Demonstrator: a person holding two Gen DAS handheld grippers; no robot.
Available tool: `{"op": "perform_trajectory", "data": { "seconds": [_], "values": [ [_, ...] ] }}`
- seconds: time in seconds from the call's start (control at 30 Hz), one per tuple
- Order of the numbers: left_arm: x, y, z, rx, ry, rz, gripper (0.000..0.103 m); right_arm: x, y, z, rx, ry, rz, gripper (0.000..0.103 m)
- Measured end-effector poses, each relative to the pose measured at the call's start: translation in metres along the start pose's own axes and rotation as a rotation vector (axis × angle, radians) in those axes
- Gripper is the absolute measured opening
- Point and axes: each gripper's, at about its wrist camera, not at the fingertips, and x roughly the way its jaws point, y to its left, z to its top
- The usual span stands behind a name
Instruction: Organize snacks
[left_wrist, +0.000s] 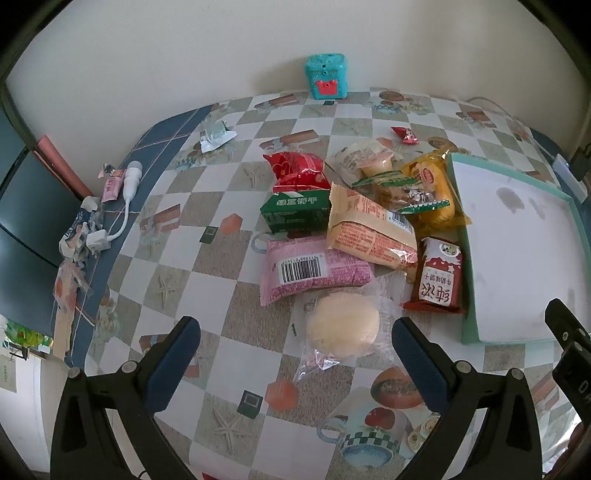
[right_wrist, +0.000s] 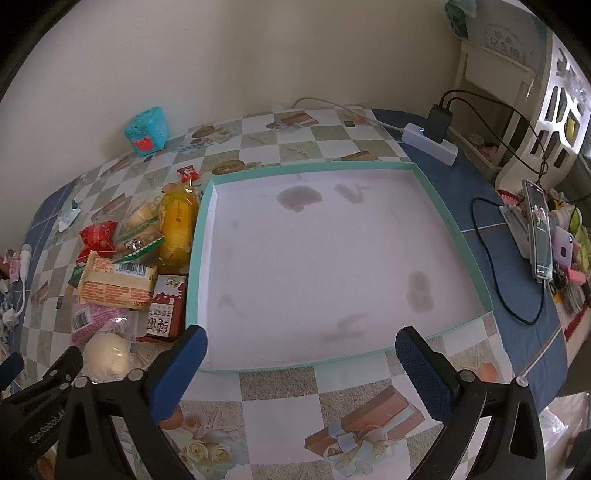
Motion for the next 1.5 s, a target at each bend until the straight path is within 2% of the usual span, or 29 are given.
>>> {"op": "perform_trajectory", "data": {
  "seconds": [1.5],
  "values": [
    [0.0068,-0.0016,-0.0021,-0.002,0.038,-0.030,0.103,0.0014,-0.0027,-0.0013,0.007,0.008,0.004,0.103]
  ]
}}
